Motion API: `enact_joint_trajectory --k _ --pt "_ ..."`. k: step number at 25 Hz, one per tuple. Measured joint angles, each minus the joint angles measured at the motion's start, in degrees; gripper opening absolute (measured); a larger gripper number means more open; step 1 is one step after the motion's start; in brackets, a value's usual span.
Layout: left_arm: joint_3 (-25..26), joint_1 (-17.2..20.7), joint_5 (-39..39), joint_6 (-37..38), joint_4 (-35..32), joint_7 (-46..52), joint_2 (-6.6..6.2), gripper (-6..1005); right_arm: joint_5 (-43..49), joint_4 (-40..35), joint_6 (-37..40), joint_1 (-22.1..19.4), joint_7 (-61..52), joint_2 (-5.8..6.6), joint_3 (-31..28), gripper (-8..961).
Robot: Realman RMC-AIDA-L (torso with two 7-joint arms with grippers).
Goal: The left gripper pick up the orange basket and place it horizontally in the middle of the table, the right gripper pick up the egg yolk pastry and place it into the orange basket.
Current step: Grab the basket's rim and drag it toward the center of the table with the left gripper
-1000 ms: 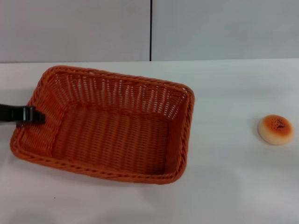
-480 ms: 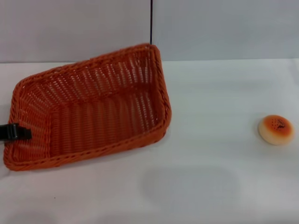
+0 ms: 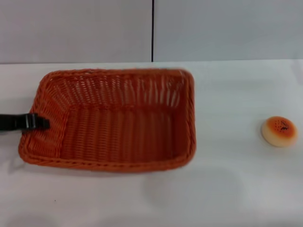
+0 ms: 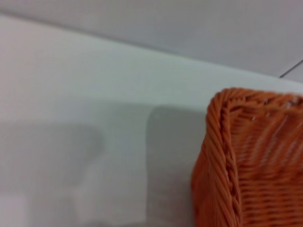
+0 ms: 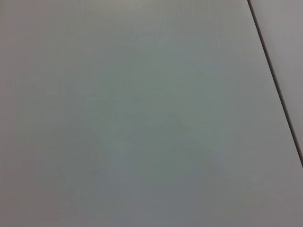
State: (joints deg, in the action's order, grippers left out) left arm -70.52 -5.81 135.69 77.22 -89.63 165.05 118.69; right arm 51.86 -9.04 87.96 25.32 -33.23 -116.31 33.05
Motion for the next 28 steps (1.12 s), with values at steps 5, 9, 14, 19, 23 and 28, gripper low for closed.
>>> enact_joint_trajectory --k 5,9,14,19,23,28 --pt "-0.1 -1.3 0.0 0.3 -0.4 0.0 -0.04 154 0.0 -0.2 -0.2 -0.1 0.0 -0.17 0.0 584" --pt "0.0 -1.4 0.0 0.3 -0.6 0.0 -0.06 154 0.0 -0.2 -0.2 -0.2 0.0 -0.22 0.0 584" --pt "0.5 -1.5 0.0 1.5 -1.5 -0.1 -0.35 151 -0.1 -0.3 -0.2 0.2 0.0 -0.31 0.0 584" --pt "3.1 -2.1 -0.3 2.2 -0.2 -0.9 -0.47 148 0.0 -0.4 -0.3 0.5 0.0 -0.36 0.1 583" --pt "4.4 -2.1 -1.2 2.3 0.9 -2.6 -0.48 204 0.0 -0.5 -0.3 0.5 0.0 -0.42 0.3 583" --pt "7.1 -2.6 -2.7 3.1 3.5 -4.4 -0.56 300 -0.2 -1.2 -0.3 0.3 0.0 -0.88 0.4 583"
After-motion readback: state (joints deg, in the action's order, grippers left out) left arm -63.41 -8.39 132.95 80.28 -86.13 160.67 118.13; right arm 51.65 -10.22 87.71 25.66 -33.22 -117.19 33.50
